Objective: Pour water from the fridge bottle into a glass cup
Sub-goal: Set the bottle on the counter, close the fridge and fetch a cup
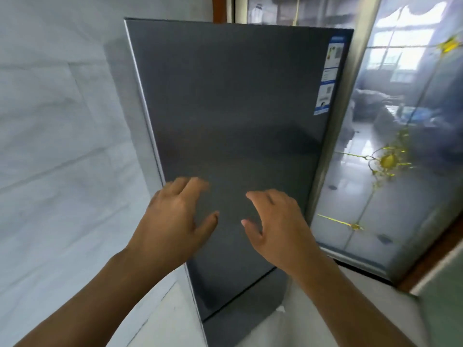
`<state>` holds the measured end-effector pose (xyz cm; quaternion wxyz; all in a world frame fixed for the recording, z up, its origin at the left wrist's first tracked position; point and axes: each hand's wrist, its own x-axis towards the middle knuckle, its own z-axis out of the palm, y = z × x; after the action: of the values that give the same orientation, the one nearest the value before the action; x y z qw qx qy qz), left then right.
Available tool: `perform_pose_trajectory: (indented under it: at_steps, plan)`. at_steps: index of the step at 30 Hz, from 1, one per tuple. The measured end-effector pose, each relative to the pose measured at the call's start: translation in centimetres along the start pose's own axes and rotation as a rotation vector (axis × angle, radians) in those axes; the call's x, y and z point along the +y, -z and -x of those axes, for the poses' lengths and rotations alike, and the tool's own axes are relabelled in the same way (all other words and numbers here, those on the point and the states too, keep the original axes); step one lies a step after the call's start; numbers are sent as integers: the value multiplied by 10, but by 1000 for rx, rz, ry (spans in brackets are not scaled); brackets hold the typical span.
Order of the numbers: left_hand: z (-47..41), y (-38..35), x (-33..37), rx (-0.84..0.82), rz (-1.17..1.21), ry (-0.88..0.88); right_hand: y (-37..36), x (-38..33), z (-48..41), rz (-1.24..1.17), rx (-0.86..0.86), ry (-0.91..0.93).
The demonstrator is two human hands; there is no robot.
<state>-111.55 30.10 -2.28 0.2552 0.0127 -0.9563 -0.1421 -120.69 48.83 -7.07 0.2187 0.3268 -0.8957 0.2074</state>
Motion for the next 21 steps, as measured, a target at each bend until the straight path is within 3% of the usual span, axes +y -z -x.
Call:
perform_pose_trajectory:
  at_steps: [4, 7, 17, 21]
  plan:
    - [18, -29, 25, -336, -183, -189, 45, -11, 80, 241, -332, -338]
    - [39, -52, 56, -501, -248, -325, 73, -23, 142, 270, -431, -562]
    - [177, -91, 198, -756, -128, -792, 153, -73, 364, 365, -373, -1212]
    - [237, -80, 282, -719, -83, -985, 208, -100, 454, 418, -289, -1399]
